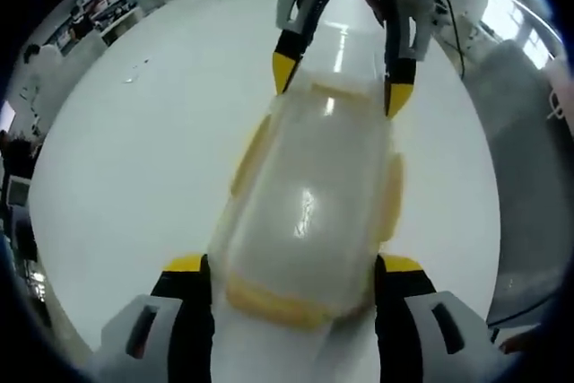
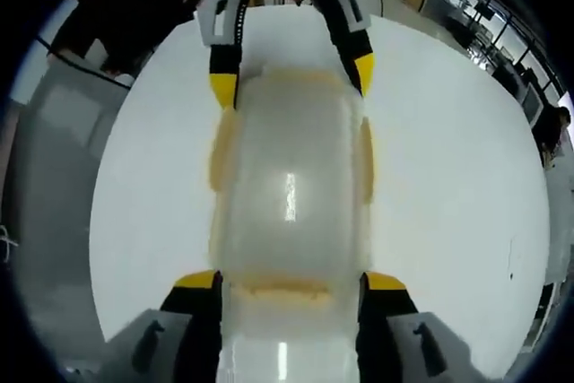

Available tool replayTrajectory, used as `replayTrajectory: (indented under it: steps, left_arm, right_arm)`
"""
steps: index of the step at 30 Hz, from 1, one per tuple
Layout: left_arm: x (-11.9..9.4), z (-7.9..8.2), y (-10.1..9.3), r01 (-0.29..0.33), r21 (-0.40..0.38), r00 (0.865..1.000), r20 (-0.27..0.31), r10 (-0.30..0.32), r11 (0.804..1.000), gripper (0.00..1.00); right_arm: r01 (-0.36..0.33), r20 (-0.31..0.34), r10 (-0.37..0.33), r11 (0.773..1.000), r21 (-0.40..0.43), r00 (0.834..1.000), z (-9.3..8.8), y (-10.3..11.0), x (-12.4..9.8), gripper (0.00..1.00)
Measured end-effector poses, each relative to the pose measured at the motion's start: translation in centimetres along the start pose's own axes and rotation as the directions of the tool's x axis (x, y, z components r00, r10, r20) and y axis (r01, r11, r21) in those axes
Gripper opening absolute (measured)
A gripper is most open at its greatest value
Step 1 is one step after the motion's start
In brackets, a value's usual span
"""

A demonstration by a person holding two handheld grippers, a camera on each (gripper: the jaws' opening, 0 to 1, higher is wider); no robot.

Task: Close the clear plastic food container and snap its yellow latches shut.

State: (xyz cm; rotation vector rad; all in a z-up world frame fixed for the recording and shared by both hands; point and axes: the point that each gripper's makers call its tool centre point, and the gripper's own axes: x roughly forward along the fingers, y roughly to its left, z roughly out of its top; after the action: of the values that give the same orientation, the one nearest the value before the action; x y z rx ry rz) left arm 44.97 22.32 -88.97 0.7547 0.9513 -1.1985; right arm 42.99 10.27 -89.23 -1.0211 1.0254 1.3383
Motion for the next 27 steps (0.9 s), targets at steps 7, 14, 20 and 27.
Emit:
replayTrajectory:
  steps: [7,14,20,27]
  left_arm:
    - [-0.4,-0.9,0.3,-0.025,-0.048,1.000,-0.013,0.025,0.999,0.72]
    - [-0.5,-0.9,0.6,-0.026,-0.058,0.999,0.035,0.028,0.998,0.72]
    - [-0.6,-1.3,0.6,0.007,0.012,0.999,0.031,-0.008,1.000,0.71]
    - [-0.8,-1.8,0.5,0.046,0.108,0.999,-0.016,-0.044,0.993,0.69]
  right_arm:
    - [0.023,0.011,-0.024,0.998,0.064,1.000,0.2,-0.8,-0.1,0.40]
    - [0.018,0.032,-0.020,0.998,0.062,0.999,0.4,-1.0,-0.3,0.37]
    - [0.016,0.016,-0.017,0.998,0.056,1.000,0.3,-0.9,-0.2,0.38]
    - [0.016,0.020,-0.017,0.998,0.056,1.000,0.0,-1.0,-0.3,0.38]
